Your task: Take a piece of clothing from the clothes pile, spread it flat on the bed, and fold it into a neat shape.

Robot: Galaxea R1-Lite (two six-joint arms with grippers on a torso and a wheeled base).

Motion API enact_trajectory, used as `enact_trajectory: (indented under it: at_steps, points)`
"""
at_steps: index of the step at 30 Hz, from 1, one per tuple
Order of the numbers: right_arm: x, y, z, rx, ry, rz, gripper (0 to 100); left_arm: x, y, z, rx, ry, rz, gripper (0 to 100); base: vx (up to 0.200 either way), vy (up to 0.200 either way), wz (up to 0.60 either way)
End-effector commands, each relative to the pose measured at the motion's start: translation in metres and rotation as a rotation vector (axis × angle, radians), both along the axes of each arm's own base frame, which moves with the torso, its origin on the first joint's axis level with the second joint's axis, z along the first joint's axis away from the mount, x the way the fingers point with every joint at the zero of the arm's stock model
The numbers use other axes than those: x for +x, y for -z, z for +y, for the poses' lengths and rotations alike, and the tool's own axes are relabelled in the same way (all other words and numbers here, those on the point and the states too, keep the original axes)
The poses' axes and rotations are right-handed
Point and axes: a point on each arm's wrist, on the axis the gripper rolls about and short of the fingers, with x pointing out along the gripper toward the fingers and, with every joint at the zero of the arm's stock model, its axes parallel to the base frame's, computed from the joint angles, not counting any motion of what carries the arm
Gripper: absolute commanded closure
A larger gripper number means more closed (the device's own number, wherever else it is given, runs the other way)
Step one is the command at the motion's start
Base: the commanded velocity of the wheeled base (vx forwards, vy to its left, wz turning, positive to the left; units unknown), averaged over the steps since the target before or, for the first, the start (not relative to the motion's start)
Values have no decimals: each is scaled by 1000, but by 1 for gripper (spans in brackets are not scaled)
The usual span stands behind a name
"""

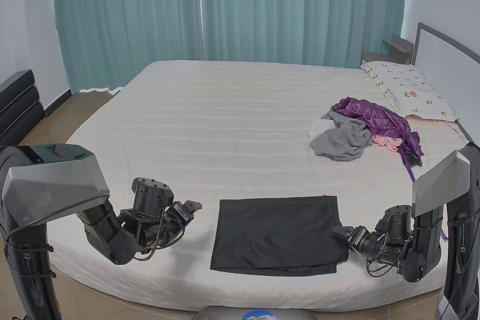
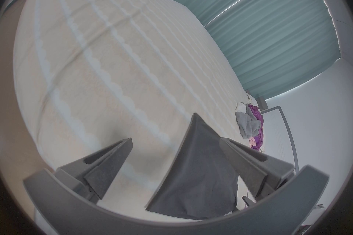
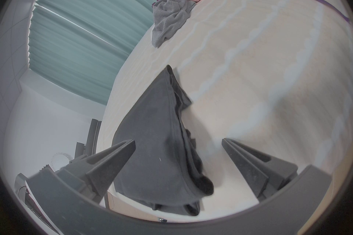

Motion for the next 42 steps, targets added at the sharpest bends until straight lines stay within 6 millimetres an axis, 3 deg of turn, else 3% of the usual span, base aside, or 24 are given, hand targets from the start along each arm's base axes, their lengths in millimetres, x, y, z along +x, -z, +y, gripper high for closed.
enact_trajectory:
  at_steps: [1, 20, 21, 42]
  points:
    - [0, 2, 1, -1, -6, -2, 0, 0, 5, 0, 7, -1, 13, 0, 0, 0, 0]
    - [0, 3, 11, -25, -49, -23, 0, 2, 7, 1, 6, -5, 15, 0, 0, 0, 0]
    - [-1, 1, 10, -33, -52, -26, 100, 2, 7, 1, 6, -5, 15, 0, 0, 0, 0]
    - [-20, -11, -1, -75, -56, -3, 100, 2, 7, 1, 8, -4, 16, 0, 0, 0, 0]
